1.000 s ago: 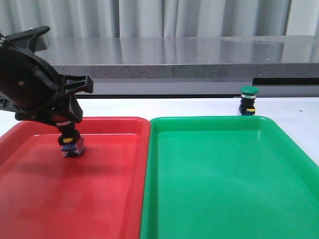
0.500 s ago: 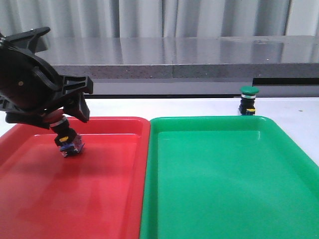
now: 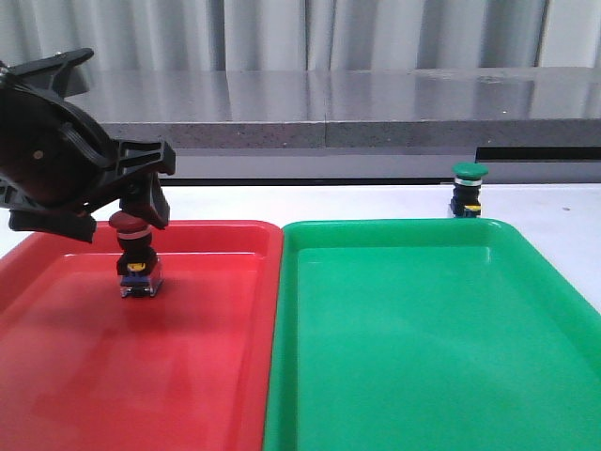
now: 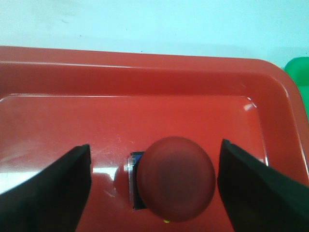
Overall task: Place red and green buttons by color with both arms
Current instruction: 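Open the left gripper and raise it away from the button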
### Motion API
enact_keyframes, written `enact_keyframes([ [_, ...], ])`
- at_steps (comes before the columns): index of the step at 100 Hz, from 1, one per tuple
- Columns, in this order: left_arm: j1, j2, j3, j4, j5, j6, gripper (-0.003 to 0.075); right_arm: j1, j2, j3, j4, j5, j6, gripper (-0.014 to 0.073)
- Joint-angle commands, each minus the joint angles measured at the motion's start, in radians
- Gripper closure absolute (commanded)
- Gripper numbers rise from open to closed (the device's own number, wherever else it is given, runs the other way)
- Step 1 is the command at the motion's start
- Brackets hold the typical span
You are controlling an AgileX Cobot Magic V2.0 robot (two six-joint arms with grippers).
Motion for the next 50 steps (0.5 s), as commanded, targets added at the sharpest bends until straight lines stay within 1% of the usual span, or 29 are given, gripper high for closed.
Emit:
enact_keyframes([
  [1,-0.012,-0.055,-0.029,-0.009,-0.045,-0.005,0.0202,-0.007,-0.020,-0.015,-0.011,-0.088,-0.009,0.0662],
  [17,-0.012,-0.091,-0.029,-0.009,-0.042,-0.005,0.0202,-0.007,-0.020,-0.015,-0.011,-0.088,-0.009,0.0662],
  [34,-0.012,-0.179,-0.029,-0.009,-0.042,-0.005,0.0202,-0.007,-0.020,-0.015,-0.011,-0.088,-0.009,0.0662],
  [50,-0.008,-0.291,-0.029,0.053,-0.056,0.002,0.0202,-0.007,-0.020,-0.015,-0.011,-0.088,-0.009,0.0662],
])
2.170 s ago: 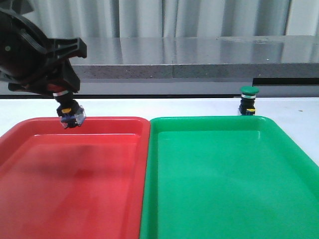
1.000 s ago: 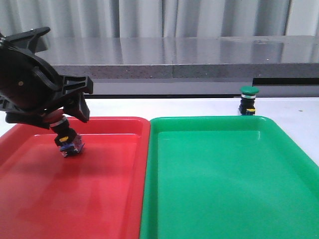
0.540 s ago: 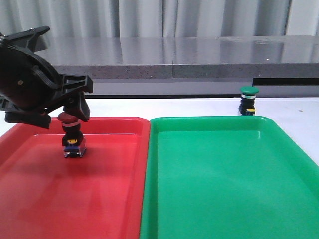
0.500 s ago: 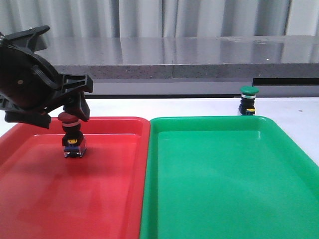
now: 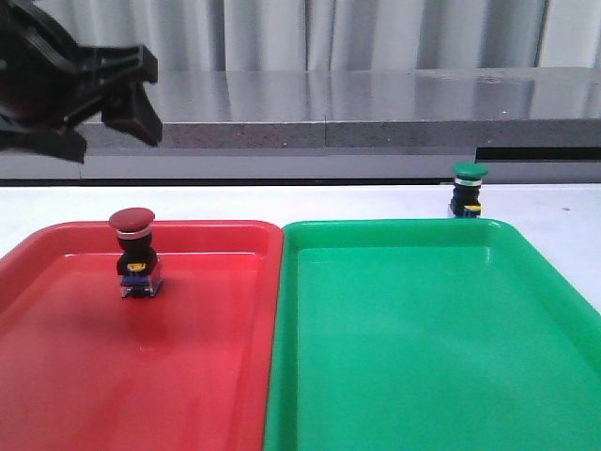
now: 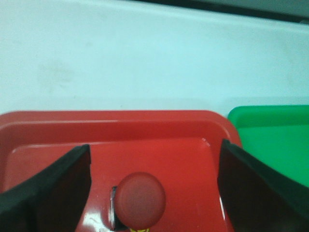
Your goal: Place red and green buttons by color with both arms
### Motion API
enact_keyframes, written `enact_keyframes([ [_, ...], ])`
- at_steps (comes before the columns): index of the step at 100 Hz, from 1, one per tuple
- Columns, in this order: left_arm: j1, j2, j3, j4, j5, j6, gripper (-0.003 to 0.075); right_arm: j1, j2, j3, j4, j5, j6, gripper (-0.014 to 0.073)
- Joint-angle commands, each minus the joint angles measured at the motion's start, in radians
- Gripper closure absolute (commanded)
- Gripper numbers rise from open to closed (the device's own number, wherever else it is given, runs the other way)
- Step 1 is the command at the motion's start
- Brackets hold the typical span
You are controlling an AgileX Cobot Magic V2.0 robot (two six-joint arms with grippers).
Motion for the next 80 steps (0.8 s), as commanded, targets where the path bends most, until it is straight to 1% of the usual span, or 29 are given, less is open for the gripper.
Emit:
enact_keyframes([
  [1,-0.006,-0.108,-0.027,0.038,-0.065,0.002,0.0203,-0.007,-0.020,-0.015,-0.011,-0.088,-0.009,0.0662],
  [20,-0.003,-0.283,-0.012,0.167,-0.070,0.002,0.0204,-0.007,-0.020,-0.015,-0.011,-0.088,-0.009,0.0662],
  [29,0.022,-0.373,0.018,0.180,-0.066,0.002,0.0204,-0.007,-0.020,-0.015,-0.011,-0.088,-0.009,0.0662],
  [35,0.056,-0.429,0.044,0.180,-0.062,0.002,0.0204,-0.007,-0.020,-0.015,-0.011,-0.088,-0.009,0.0662],
  [60,0.174,-0.713,0.246,0.220,-0.051,0.002,0.0204,-0.007,-0.020,-0.015,-0.011,-0.088,-0.009,0.0662],
  [80,0.191,-0.966,0.437,0.220,0.013,0.002,0.0204,-0.007,-0.020,-0.015,-0.011,-0.088,-0.009,0.0662],
])
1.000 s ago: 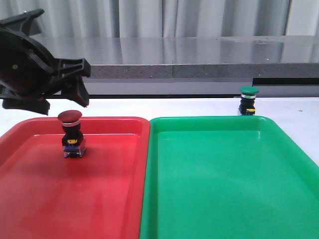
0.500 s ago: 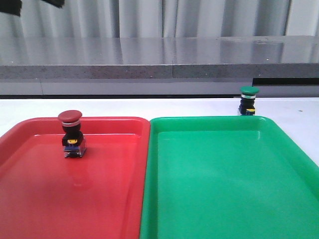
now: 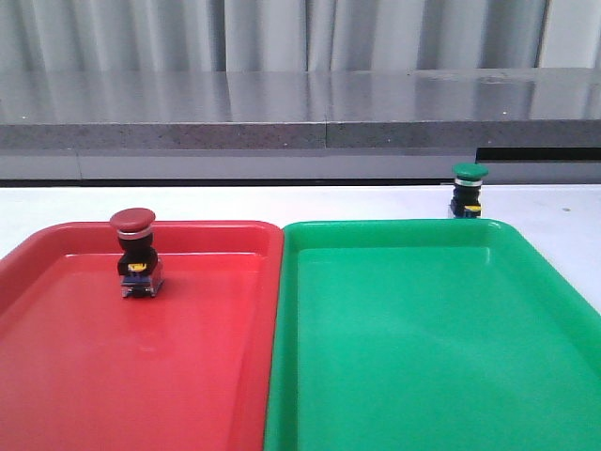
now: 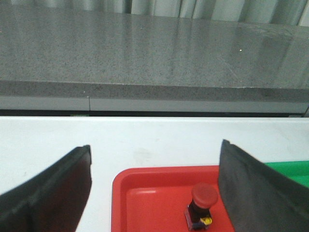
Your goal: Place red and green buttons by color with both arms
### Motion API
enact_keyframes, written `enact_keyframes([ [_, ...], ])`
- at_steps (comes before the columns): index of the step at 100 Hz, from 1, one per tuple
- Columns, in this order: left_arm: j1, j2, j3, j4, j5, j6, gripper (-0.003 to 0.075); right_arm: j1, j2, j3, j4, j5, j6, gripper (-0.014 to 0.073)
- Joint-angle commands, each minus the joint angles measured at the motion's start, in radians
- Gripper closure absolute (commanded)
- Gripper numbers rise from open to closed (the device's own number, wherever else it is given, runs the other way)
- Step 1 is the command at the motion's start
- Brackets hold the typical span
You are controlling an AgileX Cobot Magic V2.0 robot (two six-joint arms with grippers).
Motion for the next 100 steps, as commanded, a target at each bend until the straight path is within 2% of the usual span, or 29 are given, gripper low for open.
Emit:
enact_keyframes([
  [1,0.005,-0.096,0.045,0.001,-0.039,0.001,0.0204,-0.007,-0.020,-0.015,-0.011,-0.088,-0.009,0.0662],
  [14,0.005,-0.246,0.139,-0.005,0.038,0.001,0.0204,-0.007,-0.020,-0.015,-0.011,-0.088,-0.009,0.0662],
  [28,0.005,-0.374,0.173,-0.046,0.145,-0.005,0.0204,-0.007,-0.020,-0.015,-0.011,-0.088,-0.009,0.0662],
  [50,0.005,-0.437,0.178,-0.035,0.172,-0.005,0.0230,-0.007,-0.020,-0.015,-0.011,-0.088,-0.009,0.0662],
  [60,0.005,-0.437,0.177,-0.035,0.172,-0.005,0.0328,-0.007,-0.020,-0.015,-0.011,-0.088,-0.009,0.0662],
  [82,0.005,-0.437,0.177,-0.035,0.172,-0.005,0.0741,-0.007,-0.020,-0.015,-0.011,-0.088,-0.009,0.0662],
  [100,0.005,-0.437,0.177,-0.034,0.170,-0.004,0.0739,-0.007,-0.020,-0.015,-0.011,-0.088,-0.009,0.0662],
])
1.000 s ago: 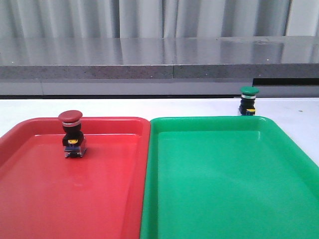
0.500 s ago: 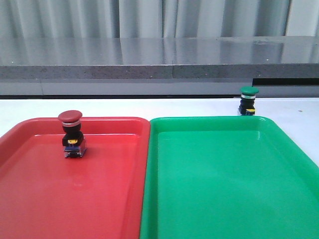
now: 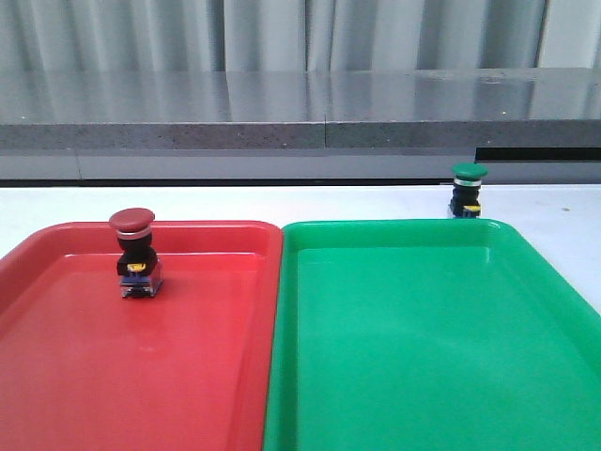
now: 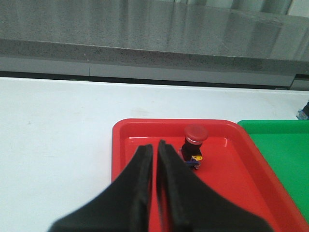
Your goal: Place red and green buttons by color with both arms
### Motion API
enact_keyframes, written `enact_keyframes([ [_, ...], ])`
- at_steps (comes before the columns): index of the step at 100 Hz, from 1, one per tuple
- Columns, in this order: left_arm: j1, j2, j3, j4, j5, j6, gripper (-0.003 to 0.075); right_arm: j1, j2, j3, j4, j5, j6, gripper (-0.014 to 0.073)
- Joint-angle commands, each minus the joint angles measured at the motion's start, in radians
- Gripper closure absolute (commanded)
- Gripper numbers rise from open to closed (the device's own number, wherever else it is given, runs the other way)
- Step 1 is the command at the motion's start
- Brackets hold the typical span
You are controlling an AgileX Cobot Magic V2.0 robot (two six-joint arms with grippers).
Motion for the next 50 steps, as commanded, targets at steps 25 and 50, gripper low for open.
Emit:
enact_keyframes([
  [25,0.000,0.009,-0.028,-0.009,-0.075,-0.003,0.0739,-0.007,-0.020,-0.015,-0.010,-0.088,-0.009,0.0662],
  [50,0.000,0.009,-0.025,-0.005,-0.090,-0.003,0.0739,-0.007,-0.020,-0.015,-0.010,-0.088,-0.009,0.0662],
])
